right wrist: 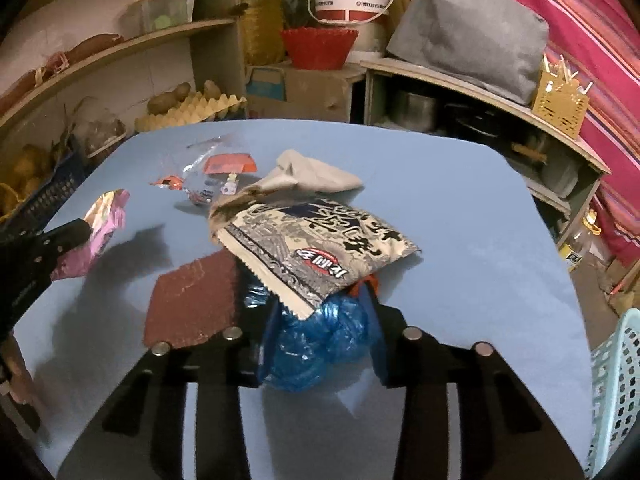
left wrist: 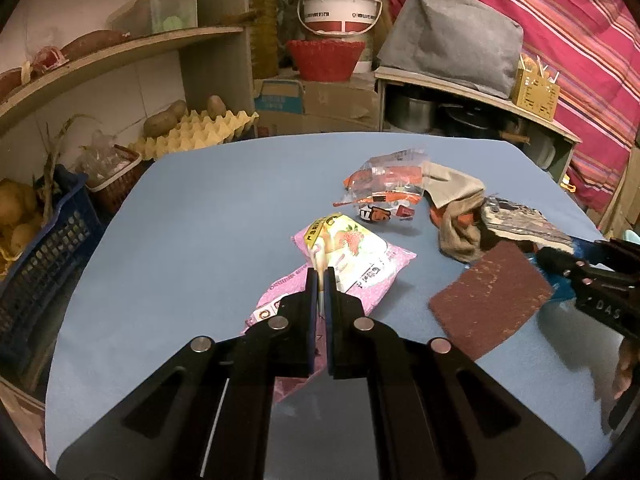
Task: Collect trash
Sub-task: 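Carry the pink packet and blue bag over the light-blue basket with both tools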
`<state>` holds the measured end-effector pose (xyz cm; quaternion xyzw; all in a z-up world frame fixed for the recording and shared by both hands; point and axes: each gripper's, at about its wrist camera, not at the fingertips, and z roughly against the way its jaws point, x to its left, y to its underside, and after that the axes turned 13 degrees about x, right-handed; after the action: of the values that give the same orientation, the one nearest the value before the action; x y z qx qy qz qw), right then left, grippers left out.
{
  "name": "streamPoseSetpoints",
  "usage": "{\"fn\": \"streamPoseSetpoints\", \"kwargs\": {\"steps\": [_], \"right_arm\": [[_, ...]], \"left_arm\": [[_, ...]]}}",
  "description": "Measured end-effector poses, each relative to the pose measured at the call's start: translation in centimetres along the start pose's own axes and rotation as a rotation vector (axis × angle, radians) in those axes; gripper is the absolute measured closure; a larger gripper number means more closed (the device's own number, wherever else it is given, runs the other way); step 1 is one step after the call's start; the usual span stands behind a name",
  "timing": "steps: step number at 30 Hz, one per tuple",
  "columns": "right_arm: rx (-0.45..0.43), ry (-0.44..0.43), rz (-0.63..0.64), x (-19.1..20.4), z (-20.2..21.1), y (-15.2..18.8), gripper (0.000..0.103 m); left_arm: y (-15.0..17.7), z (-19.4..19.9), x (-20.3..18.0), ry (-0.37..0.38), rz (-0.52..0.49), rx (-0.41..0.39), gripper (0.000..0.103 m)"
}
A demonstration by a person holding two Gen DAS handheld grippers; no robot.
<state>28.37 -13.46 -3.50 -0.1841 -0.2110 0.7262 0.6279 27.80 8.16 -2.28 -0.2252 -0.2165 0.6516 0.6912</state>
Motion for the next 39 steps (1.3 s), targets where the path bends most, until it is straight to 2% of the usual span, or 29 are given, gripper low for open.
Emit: {"fn": "streamPoseSetpoints", "kwargs": {"steps": [9,17,26,29,39], "right_arm": [[-0.050,-0.013,-0.058,-5.2,4.2,1.6,0.068],[-0.094,0.026,-0.133,-10.5,7.4,3.5,0.068],[-0.162,0.043,-0.233,-17.0,11.4,5.9,0.068],[-0.174,0.063,-0.273,-19.5,12.3,6.9,0.068],[-0.181,0.198,-0.427,-29.3,15.0,11.8,0.068]], "left_arm": [[-0.1,1.7,-1.3,0.009,-0.019,-0.033,0.101],[-0.4,4.2,-5.2,0.046,-0.074,-0.081,0.101],[-0.6,7.1,-13.9,0.119,-0.176,-0.120,0.101],[-0.8,7.8,-18.0,0.159,-0.224,-0.135,0.101],[-0.5,7.5,-31.0,0.310,-0.349,-0.120,0.101]]}}
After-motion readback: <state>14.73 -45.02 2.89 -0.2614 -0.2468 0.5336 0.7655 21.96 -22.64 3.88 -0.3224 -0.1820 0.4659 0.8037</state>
